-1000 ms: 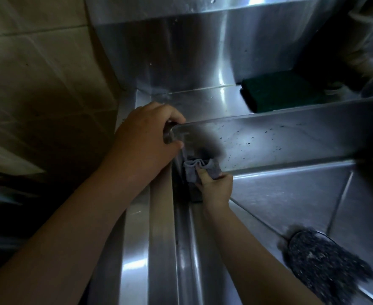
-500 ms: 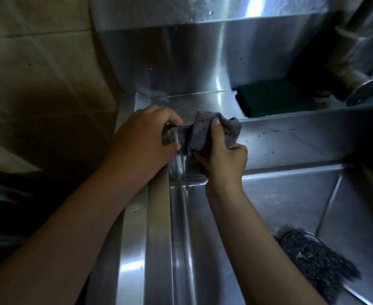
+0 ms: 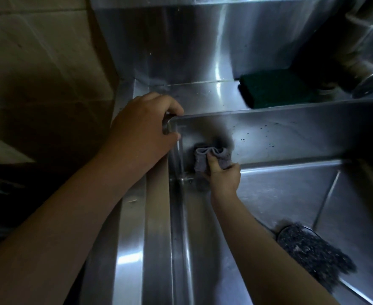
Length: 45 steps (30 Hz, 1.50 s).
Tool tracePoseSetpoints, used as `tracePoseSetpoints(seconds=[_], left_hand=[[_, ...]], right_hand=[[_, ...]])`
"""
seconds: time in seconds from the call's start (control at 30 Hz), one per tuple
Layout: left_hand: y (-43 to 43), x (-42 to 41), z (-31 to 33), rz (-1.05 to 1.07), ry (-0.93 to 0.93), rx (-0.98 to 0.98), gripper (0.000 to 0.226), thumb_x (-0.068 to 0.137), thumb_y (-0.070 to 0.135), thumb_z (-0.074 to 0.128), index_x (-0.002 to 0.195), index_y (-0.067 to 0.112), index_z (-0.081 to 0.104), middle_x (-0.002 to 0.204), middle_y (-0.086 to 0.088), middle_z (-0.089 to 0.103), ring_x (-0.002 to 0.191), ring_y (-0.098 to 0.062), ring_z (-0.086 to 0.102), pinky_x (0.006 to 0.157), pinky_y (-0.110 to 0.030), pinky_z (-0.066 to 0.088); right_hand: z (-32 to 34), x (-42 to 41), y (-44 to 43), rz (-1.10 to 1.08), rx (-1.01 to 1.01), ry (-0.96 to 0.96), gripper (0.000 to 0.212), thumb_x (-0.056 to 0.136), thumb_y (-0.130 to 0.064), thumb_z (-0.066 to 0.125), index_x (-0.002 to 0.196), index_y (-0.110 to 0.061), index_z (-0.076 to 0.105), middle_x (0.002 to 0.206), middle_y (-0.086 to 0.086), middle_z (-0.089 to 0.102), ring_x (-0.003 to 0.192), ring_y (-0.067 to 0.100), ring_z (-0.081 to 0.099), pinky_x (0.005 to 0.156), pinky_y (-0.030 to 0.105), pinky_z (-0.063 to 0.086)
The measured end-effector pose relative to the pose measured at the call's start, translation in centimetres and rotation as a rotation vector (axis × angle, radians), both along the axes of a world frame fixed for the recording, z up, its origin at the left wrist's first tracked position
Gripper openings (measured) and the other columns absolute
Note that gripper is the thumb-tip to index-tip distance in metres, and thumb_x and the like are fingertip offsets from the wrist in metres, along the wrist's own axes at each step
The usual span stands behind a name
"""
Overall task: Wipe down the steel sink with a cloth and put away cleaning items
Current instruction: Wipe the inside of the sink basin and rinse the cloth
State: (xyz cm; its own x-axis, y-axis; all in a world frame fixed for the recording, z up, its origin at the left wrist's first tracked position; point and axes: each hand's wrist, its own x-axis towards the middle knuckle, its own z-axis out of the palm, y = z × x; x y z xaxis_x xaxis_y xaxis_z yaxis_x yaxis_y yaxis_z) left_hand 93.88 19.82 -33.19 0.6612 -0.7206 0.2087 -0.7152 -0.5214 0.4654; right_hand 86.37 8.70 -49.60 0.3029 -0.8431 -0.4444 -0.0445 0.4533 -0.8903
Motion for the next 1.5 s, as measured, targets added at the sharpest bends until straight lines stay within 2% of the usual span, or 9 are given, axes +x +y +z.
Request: tracePoseSetpoints(seconds=[0.2, 0.37, 0.6, 0.67, 0.77, 0.87, 1.03, 1.27, 1.5], left_hand=[[0.0, 0.1, -0.2, -0.002, -0.021, -0.016, 0.033, 0.074, 0.017, 0.072, 0.104, 0.023, 0.059, 0.1, 0.014, 0.045, 0.099, -0.006, 0.044, 0.082, -0.024, 0.036], [0.0, -0.3, -0.2, -0.01, -0.059, -0.067, 0.03, 0.073, 0.016, 0.071, 0.102, 0.017, 0.062, 0.097, 0.01, 0.049, 0.097, -0.014, 0.051, 0.082, -0.029, 0.041], [0.0, -1.8, 0.8, 0.02, -0.127, -0.07, 0.02, 0.077, 0.009, 0.067, 0.096, 0.008, 0.063, 0.099, -0.009, 0.062, 0.095, -0.027, 0.056, 0.081, -0.036, 0.044], [-0.1, -2.4, 1.1, 0.058, -0.13, -0.062, 0.018, 0.078, 0.01, 0.066, 0.095, 0.008, 0.064, 0.098, -0.01, 0.062, 0.094, -0.028, 0.056, 0.081, -0.036, 0.044], [-1.4, -4.1, 1.6, 0.131, -0.072, -0.123, 0.017, 0.078, 0.013, 0.066, 0.095, 0.011, 0.063, 0.099, -0.007, 0.062, 0.094, -0.025, 0.056, 0.08, -0.032, 0.043], [-3.4, -6.4, 1.1, 0.185, 0.02, -0.153, 0.017, 0.081, 0.019, 0.064, 0.097, 0.017, 0.06, 0.098, 0.001, 0.056, 0.092, -0.017, 0.055, 0.079, -0.03, 0.044], [-6.6, -9.4, -1.9, 0.358, 0.135, -0.205, 0.021, 0.084, 0.018, 0.061, 0.105, 0.016, 0.057, 0.107, 0.001, 0.056, 0.096, -0.01, 0.051, 0.081, -0.021, 0.038], [-8.7, -10.1, -7.1, 0.69, 0.428, -0.523, 0.015, 0.086, 0.027, 0.061, 0.088, 0.022, 0.047, 0.096, -0.001, 0.054, 0.084, -0.009, 0.05, 0.058, -0.011, 0.033], [-9.7, -8.9, -9.9, 0.768, 0.533, -0.706, 0.017, 0.086, 0.035, 0.058, 0.082, 0.023, 0.047, 0.076, 0.014, 0.049, 0.069, 0.003, 0.045, 0.06, -0.011, 0.032]], right_hand=[[-0.7, -0.6, 0.0, 0.023, -0.037, 0.038, 0.034, 0.077, -0.017, 0.076, 0.074, -0.017, 0.041, 0.081, 0.003, 0.057, 0.093, 0.032, 0.062, 0.085, 0.055, 0.052], [1.2, -2.1, 0.2, -0.014, -0.035, 0.011, 0.032, 0.079, -0.018, 0.074, 0.078, -0.009, 0.043, 0.078, 0.007, 0.057, 0.079, 0.023, 0.06, 0.078, 0.051, 0.055], [5.7, -5.6, -0.5, 0.055, -0.033, -0.005, 0.044, 0.078, -0.022, 0.074, 0.103, 0.007, 0.052, 0.102, 0.023, 0.064, 0.093, 0.034, 0.065, 0.082, 0.051, 0.055], [6.6, -6.2, -1.0, 0.065, -0.042, -0.011, 0.04, 0.077, -0.023, 0.075, 0.099, 0.003, 0.052, 0.101, 0.019, 0.064, 0.094, 0.032, 0.065, 0.083, 0.051, 0.054], [7.6, -6.7, -2.1, 0.106, -0.067, -0.012, 0.029, 0.078, -0.025, 0.074, 0.088, -0.008, 0.052, 0.096, 0.013, 0.063, 0.094, 0.031, 0.064, 0.084, 0.05, 0.054], [7.8, -6.9, -3.2, 0.181, -0.09, -0.04, 0.042, 0.08, -0.028, 0.072, 0.103, 0.004, 0.057, 0.102, 0.022, 0.064, 0.096, 0.034, 0.064, 0.084, 0.05, 0.054], [7.6, -7.1, -4.9, 0.25, -0.075, -0.082, 0.046, 0.078, -0.034, 0.073, 0.108, -0.001, 0.058, 0.104, 0.015, 0.066, 0.095, 0.026, 0.066, 0.085, 0.046, 0.055], [8.3, -6.6, -6.0, 0.228, -0.072, -0.159, 0.037, 0.075, -0.031, 0.076, 0.097, -0.012, 0.053, 0.1, 0.006, 0.063, 0.095, 0.023, 0.064, 0.086, 0.044, 0.055], [8.0, -5.2, -6.5, 0.199, -0.15, -0.166, 0.036, 0.072, -0.04, 0.075, 0.083, -0.02, 0.047, 0.09, 0.0, 0.061, 0.086, 0.017, 0.063, 0.07, 0.034, 0.057]])
